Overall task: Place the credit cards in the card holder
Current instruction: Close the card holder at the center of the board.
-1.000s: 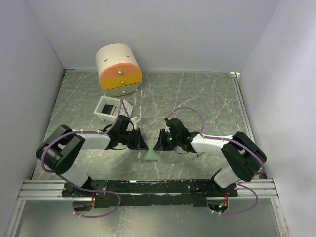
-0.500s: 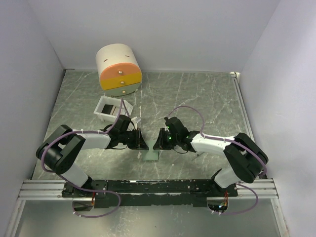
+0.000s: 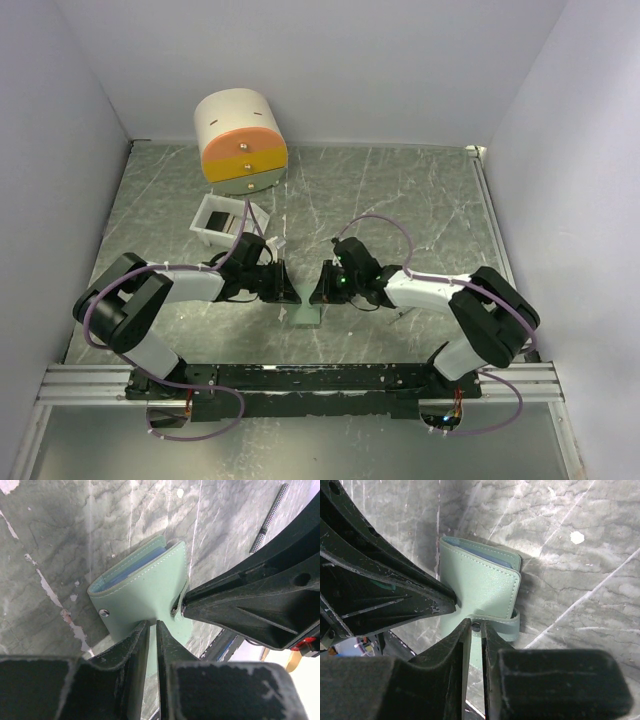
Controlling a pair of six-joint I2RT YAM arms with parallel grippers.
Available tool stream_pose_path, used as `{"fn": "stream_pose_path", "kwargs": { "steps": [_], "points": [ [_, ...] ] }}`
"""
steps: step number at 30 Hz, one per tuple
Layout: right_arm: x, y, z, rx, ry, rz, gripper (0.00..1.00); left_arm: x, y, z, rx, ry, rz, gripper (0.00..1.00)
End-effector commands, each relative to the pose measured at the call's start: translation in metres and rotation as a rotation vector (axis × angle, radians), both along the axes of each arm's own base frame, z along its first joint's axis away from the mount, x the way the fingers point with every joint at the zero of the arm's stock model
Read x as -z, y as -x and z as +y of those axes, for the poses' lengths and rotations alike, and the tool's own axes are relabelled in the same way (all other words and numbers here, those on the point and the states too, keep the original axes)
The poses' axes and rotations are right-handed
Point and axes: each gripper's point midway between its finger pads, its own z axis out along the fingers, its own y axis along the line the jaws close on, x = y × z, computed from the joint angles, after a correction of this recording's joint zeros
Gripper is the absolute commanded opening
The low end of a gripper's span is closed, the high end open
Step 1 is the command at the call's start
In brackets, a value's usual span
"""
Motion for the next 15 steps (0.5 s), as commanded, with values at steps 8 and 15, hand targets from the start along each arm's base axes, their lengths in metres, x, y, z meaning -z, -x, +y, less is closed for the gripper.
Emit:
{"fn": "stream_pose_path", "kwargs": {
  "steps": [8,15],
  "points": [
    [0.005,0.0045,0.0061,-0.021,0.006,-0.002,0.13,0.0246,0.015,0.0126,0.009,-0.101,0.049,0.24],
    [0.006,0.0044,0.0061,-0.019,0.027,-0.015,0.11,0.0251,0.0153,0.0125,0.009,-0.1,0.051,0.24]
  ]
}}
